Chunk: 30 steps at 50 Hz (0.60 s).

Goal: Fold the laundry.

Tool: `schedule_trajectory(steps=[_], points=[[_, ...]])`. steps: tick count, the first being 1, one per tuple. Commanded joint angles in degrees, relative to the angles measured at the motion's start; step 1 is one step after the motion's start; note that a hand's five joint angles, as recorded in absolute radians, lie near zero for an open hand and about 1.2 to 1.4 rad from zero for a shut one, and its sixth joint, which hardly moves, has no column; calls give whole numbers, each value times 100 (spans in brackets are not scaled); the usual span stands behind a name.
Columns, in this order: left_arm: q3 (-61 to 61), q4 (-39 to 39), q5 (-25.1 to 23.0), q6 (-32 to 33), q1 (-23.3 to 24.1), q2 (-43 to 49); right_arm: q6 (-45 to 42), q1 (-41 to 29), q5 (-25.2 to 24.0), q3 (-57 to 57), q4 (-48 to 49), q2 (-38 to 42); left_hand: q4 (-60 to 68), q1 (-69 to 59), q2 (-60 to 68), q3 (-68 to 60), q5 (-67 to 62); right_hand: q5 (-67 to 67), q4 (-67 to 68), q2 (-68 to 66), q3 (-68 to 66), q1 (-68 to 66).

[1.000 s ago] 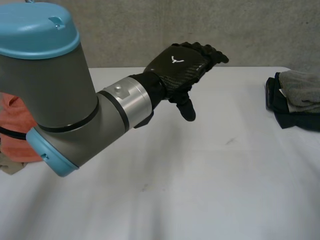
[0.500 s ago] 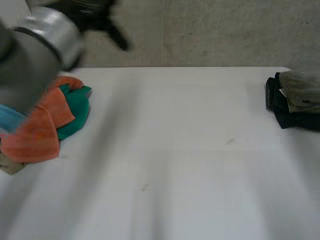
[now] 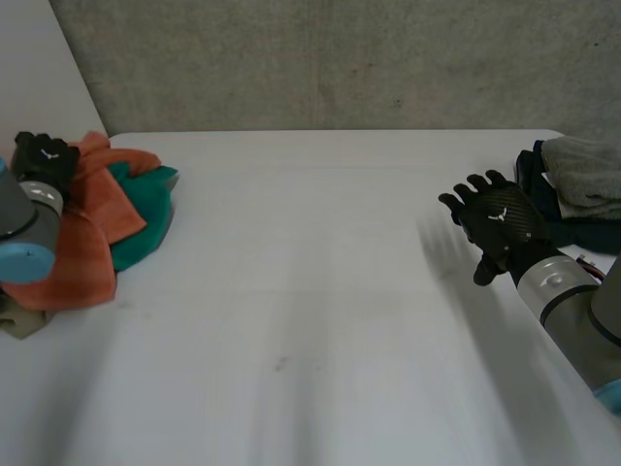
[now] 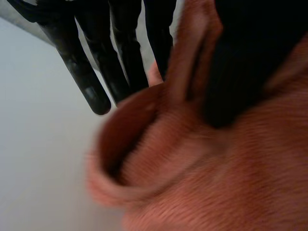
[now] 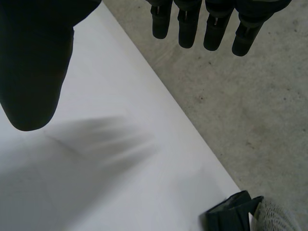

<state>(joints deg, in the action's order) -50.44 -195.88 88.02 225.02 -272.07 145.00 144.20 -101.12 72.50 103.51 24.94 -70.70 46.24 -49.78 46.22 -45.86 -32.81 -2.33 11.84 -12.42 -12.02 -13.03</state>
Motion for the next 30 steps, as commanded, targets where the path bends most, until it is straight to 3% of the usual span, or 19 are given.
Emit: schedule_trajectory(steps=[1,7,12,16,22,28,30], points=[[-168,76,-75,-107,496,-620,11,40,1,73,11,-49,3376,-3022,3378,-3414,-3719,233,-184,242,202,303],[-827,-55,-110,-897,988,-2229,11,48,19,64,11,-145,3376,-3022,3378,-3414,-3719,233,-184,242,202,303],[-1038,41,-145,-2345,1787,-3318,46,48,19,64,2,-225,3376,-3022,3378,-3414,-3719,233,-184,242,202,303],[-1381,234,-163,-3068,2333,-3751,82,48,19,81,-50,-312,3376,-3022,3378,-3414,-3719,233,-184,242,202,303],[-1741,314,-171,-3868,3300,-3707,82,48,28,108,-85,-418,3376,-3022,3378,-3414,-3719,233,-184,242,202,303],[-1803,278,-338,-4467,4240,-2566,82,153,72,99,-77,-427,3376,-3022,3378,-3414,-3719,233,-184,242,202,303],[-1794,261,-610,-4599,4530,-2100,82,198,107,99,-77,-427,3376,-3022,3378,-3414,-3719,233,-184,242,202,303]])
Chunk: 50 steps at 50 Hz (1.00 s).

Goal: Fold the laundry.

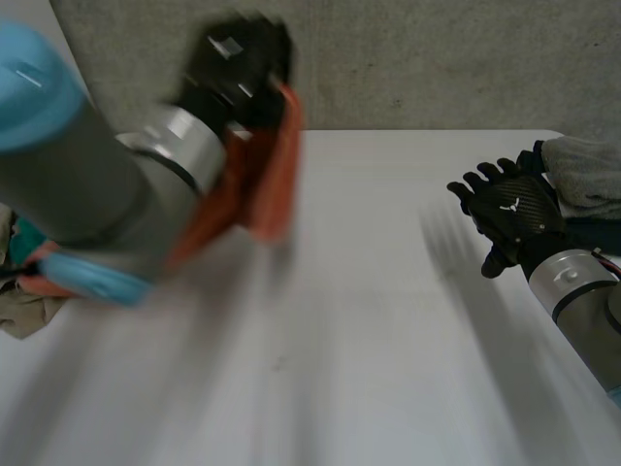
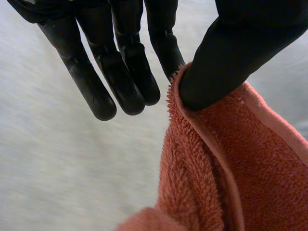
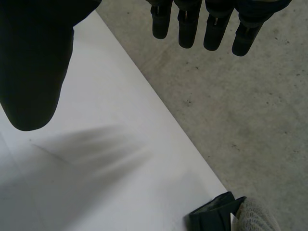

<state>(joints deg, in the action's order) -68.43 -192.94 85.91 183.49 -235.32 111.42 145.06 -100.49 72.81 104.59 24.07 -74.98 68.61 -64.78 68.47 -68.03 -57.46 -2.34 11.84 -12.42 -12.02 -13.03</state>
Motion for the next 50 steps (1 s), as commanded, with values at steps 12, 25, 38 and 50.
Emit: schedule_trajectory(steps=[12,25,38,50], points=[[49,-77,-93,-358,647,1216,40,135,224,-9,-69,1,-5537,5155,-5523,5479,5422,234,-184,242,202,303],[-2200,670,348,1003,-777,-779,514,-410,154,-554,-2169,-79,-5520,5137,-5506,5462,5405,234,-184,242,202,303],[-4046,19,23,2840,-2078,-1281,479,-1350,259,-984,-2767,387,-5286,4903,-5271,5227,5170,234,-184,242,202,303],[-5109,291,-268,3070,-2211,-1913,-758,-1816,-47,-1169,-1510,800,-4713,4330,-4699,4654,4598,-26,77,-19,-58,43]])
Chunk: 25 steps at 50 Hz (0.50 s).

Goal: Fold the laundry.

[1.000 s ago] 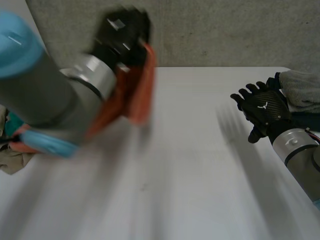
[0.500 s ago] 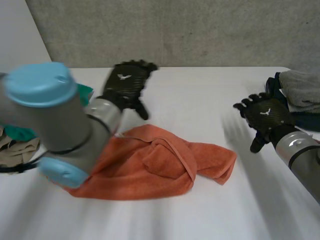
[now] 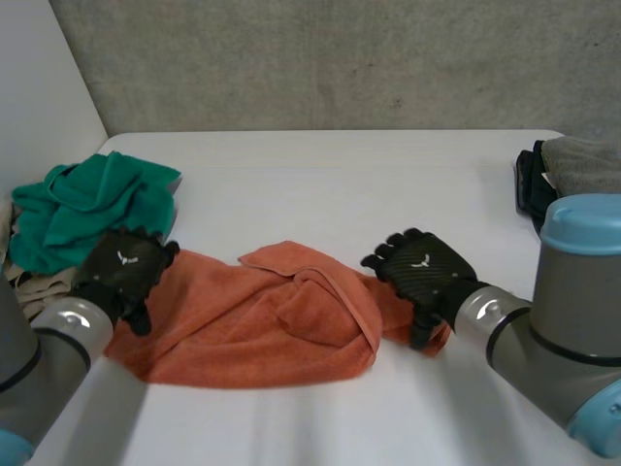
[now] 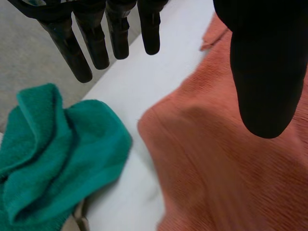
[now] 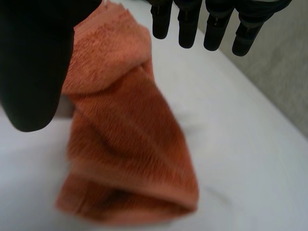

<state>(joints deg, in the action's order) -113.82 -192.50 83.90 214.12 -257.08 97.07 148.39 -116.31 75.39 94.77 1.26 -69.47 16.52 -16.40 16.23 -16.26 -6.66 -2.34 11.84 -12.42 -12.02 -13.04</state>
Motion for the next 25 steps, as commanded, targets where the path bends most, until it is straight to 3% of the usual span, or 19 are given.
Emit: schedule_trajectory(steps=[1,10,19,21,25], points=[[-623,300,-67,7,-53,-522,-1354,-260,-401,-291,762,310,497,-508,526,-522,-482,-43,93,-35,-75,26],[-852,819,-75,7,-430,-637,-3104,-269,-1438,-1625,-132,1162,430,-441,458,-455,-415,-144,194,-136,-176,-75],[-905,784,-233,60,-791,-339,-3615,-339,-1711,-2550,-758,1980,580,-592,609,-605,-566,-463,514,-455,-496,-394],[-879,775,-242,104,-800,-198,-3729,-401,-1685,-2612,-750,2068,1016,-1027,1045,-1041,-1001,-664,714,-656,-696,-595],[-852,679,-251,244,-844,31,-3870,-445,-1668,-2762,-741,2235,3368,-3380,3397,-3393,-3354,-3199,3249,-3191,-3231,-3130]])
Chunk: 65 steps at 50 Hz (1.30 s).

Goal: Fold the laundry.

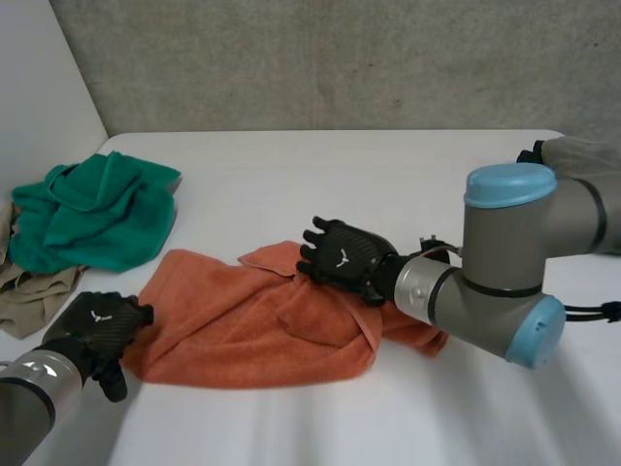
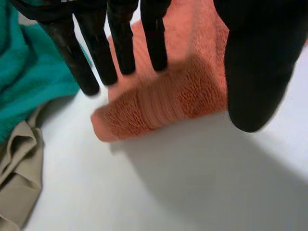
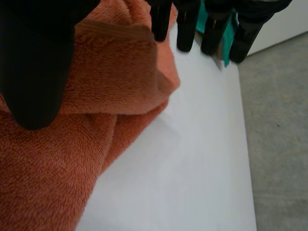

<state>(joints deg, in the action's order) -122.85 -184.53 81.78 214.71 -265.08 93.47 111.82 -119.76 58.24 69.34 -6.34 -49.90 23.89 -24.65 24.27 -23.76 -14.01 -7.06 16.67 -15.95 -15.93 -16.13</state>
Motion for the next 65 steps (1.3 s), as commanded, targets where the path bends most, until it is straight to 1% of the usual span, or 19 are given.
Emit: schedule_trajectory(steps=[1,2,4,8,12,16,19,25,31,34,40,44,47,48,49,53,56,58,65], points=[[60,-180,-40,211,-44,417,-204,-109,99,-280,28,340,3119,-3043,3081,-3131,-3107,-4665,4705,-4776,-4779,-4759],[68,-337,-40,263,-44,487,-170,-101,117,-307,45,358,4256,-4180,4218,-4269,-4244,-6017,6056,-6128,-6131,-6110],[103,-531,-40,325,-44,575,-117,-109,170,-377,106,341,5606,-5529,5567,-5618,-5594,-6294,6333,-6405,-6407,-6387],[305,-1041,-13,466,-17,742,216,-101,538,-333,335,104,5611,-5535,5573,-5624,-5599,-6294,6333,-6405,-6407,-6387],[639,-1235,-31,484,18,690,910,66,977,-80,353,-501,5611,-5535,5573,-5624,-5599,-6294,6333,-6405,-6407,-6387],[1017,-1270,-5,335,106,181,1358,259,1162,254,309,-1186,5611,-5535,5573,-5624,-5599,-6294,6333,-6405,-6407,-6387],[1219,-1288,-22,-156,307,-364,1641,531,1347,492,187,-1636,5611,-5535,5573,-5624,-5599,-6294,6333,-6405,-6407,-6387],[1676,-1087,-188,-1457,781,-865,2028,1015,1962,625,-1122,-2559,5611,-5535,5573,-5624,-5599,-6294,6333,-6405,-6407,-6387],[2063,-638,-488,-1564,1046,-788,1984,1200,2060,642,-2448,-2666,5611,-5535,5573,-5624,-5599,-6294,6333,-6405,-6407,-6387],[2458,-629,-427,-1547,1195,19,1993,1235,2042,607,-2574,-2622,5611,-5535,5573,-5624,-5599,-6294,6333,-6405,-6407,-6387],[3986,-637,-23,-1433,1530,1804,2212,1367,2147,-121,-1820,-1779,5611,-5535,5573,-5624,-5599,-6294,6333,-6405,-6407,-6387],[5584,-655,232,-1371,1688,2684,2800,1359,2402,-868,-678,-1427,5611,-5535,5573,-5624,-5599,-6294,6333,-6405,-6407,-6387],[6964,-856,373,-1529,1837,2948,3441,1367,2560,-1220,815,-1365,5611,-5535,5573,-5624,-5599,-6294,6333,-6405,-6407,-6387],[7168,-961,391,-1581,1863,2966,3774,1376,2630,-1238,1767,-1391,5611,-5535,5573,-5624,-5599,-6294,6333,-6405,-6407,-6387],[7570,-1328,443,-1773,1864,2931,3882,1376,2666,-1230,2151,-1408,5611,-5535,5573,-5624,-5599,-6294,6333,-6405,-6407,-6387],[7838,-2233,785,-2318,1855,2809,4287,1367,2841,-1010,3734,-1628,5611,-5535,5573,-5624,-5599,-6294,6333,-6405,-6407,-6387],[7821,-2562,971,-2478,1820,2554,4278,1367,2938,-835,3965,-1847,5611,-5535,5573,-5624,-5599,-6294,6333,-6405,-6407,-6387],[7672,-2492,1015,-2478,1820,2299,4278,1367,2921,-738,3948,-1927,5611,-5535,5573,-5624,-5599,-6294,6333,-6405,-6407,-6387],[6610,-1536,1015,-2487,1837,1982,4225,1385,2859,-53,3149,-2094,5611,-5535,5573,-5624,-5599,-6294,6333,-6405,-6407,-6387]])
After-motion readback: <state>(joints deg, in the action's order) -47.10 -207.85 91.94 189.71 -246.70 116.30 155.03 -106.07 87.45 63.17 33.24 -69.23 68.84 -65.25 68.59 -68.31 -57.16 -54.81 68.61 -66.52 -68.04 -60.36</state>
